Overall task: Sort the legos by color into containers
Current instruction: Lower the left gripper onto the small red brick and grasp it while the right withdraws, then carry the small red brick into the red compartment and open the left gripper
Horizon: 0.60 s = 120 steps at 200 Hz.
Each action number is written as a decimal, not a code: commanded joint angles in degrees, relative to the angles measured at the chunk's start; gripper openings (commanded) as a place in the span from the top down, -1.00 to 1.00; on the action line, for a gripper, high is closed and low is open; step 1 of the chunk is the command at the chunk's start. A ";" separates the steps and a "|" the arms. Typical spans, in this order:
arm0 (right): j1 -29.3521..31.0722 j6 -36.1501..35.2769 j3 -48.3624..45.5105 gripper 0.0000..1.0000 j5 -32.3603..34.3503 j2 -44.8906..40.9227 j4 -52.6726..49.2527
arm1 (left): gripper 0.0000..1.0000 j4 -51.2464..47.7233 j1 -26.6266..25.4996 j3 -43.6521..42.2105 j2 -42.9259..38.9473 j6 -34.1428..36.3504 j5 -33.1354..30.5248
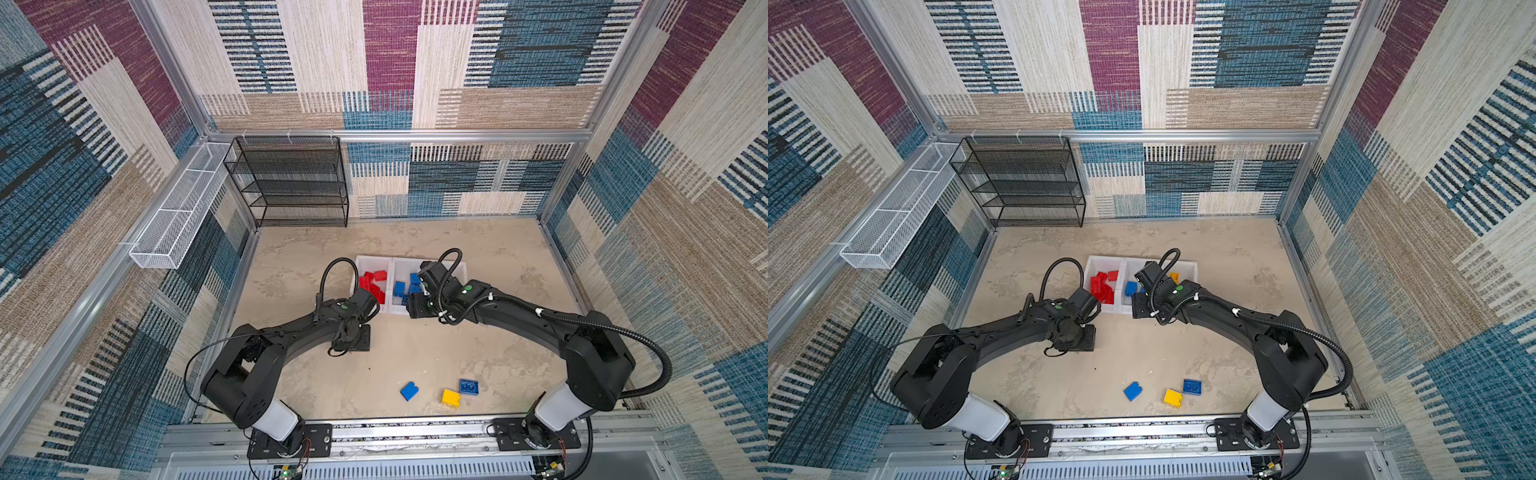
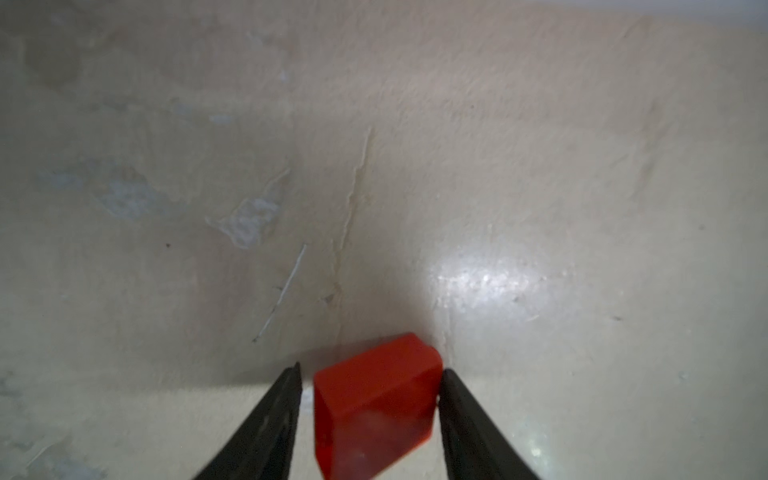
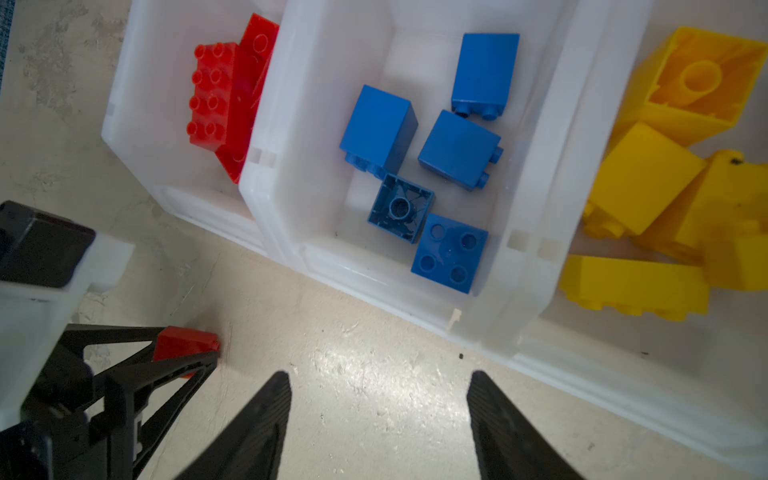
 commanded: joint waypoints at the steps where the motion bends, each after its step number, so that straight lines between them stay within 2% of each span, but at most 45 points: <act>1: -0.14 0.68 -0.20 -0.40 -0.09 -0.51 1.64 | -0.06 0.36 -0.56 0.87 1.35 -0.90 -1.13; 27: -0.20 0.57 -0.01 -0.40 -0.02 -0.42 1.55 | 0.06 0.66 -0.81 0.87 2.53 -0.83 -1.59; 70: -0.32 0.59 0.15 -0.40 -0.09 -0.24 1.55 | 0.45 0.98 -0.95 0.77 1.88 -0.31 -1.34; 95: -0.27 0.43 0.51 -0.40 0.28 -0.25 1.05 | 0.47 0.58 -0.93 2.73 -0.70 0.18 -0.24; 120: -0.49 0.16 0.77 -0.40 0.64 -0.52 0.52 | 0.47 -0.87 -0.82 8.54 -2.83 2.45 -0.54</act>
